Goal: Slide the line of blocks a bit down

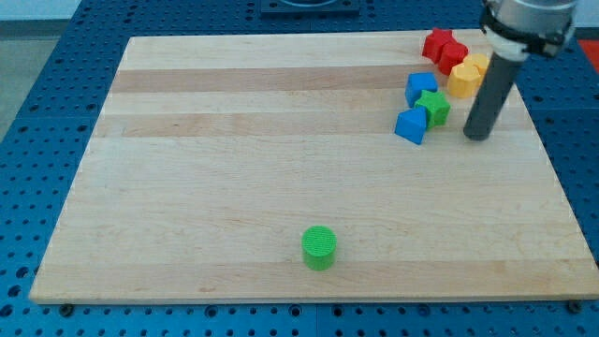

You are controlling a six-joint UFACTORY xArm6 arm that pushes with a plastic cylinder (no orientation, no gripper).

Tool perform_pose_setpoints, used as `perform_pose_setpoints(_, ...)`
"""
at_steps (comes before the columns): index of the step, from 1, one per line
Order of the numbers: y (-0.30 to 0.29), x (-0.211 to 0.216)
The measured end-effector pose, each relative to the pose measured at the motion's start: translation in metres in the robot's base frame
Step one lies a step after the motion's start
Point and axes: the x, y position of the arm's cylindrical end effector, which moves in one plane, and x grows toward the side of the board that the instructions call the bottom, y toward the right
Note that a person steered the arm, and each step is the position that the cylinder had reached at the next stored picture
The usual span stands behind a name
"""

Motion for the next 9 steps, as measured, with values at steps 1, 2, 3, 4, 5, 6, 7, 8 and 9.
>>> perform_pose_setpoints(1,0.024,0.011)
perform_pose_setpoints(2,0.061,-0.056)
perform_pose_setpoints(3,0.072,-0.134)
perform_pose_setpoints(4,0.070,-0.213)
perform_pose_setpoints(5,0.054,-0.234)
perform_pose_setpoints(6,0.032,-0.233)
perform_pose_setpoints(7,0.013,-0.232)
perform_pose_setpoints(8,0.000,-0.232)
perform_pose_setpoints(9,-0.012,-0.232)
